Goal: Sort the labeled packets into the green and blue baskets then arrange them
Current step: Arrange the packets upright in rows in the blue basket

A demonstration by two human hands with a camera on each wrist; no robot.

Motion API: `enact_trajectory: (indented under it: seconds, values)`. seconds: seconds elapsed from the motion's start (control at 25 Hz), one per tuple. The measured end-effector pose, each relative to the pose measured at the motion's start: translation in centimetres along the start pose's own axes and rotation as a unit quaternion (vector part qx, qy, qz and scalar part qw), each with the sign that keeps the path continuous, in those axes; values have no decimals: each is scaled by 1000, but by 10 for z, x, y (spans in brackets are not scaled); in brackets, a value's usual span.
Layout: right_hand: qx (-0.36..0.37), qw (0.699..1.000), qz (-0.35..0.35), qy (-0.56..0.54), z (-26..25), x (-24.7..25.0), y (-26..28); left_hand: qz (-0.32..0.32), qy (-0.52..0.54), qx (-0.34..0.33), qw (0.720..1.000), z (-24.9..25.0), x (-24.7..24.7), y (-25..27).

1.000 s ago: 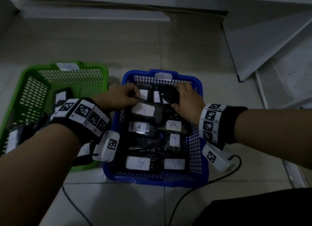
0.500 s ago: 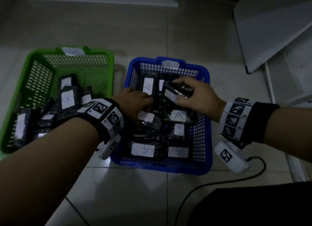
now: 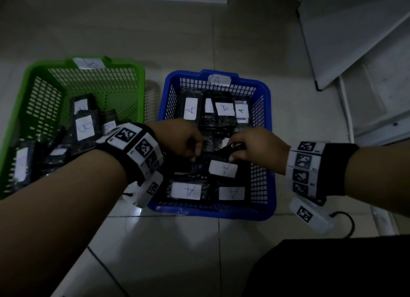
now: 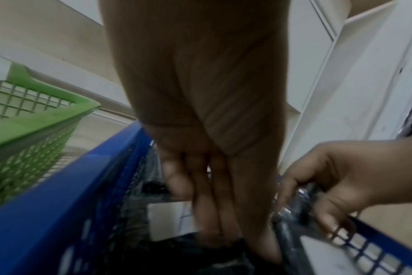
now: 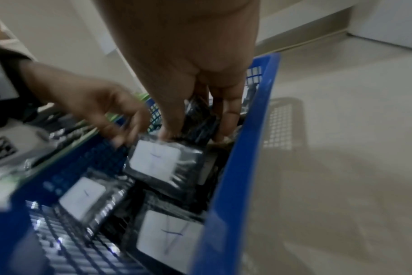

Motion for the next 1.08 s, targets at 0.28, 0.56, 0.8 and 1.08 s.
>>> enact_trajectory:
  seconds: [0.28, 0.56, 0.8, 1.08]
  values:
    - [123, 981, 140, -47, -21, 22, 23, -165, 56, 7, 985, 3, -38, 6]
    - [171, 963, -153, 143, -50, -42, 12, -204, 36, 19, 978, 1, -42, 10]
    - [131, 983, -102, 72, -31, -23, 14, -76, -7, 32, 997, -8, -10, 16]
    - [162, 981, -2, 104, -85, -49, -11, 46, -111, 73, 990, -39, 23, 36]
Point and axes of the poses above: each hand's wrist, its own y-axis away from the middle knuckle, its own x-axis out of the back of the hand, z = x × y, the point moved 8 cm from there along -y, towards the middle knuckle, and after that the axes turned 7 degrees about -y, right-handed, at the moved point
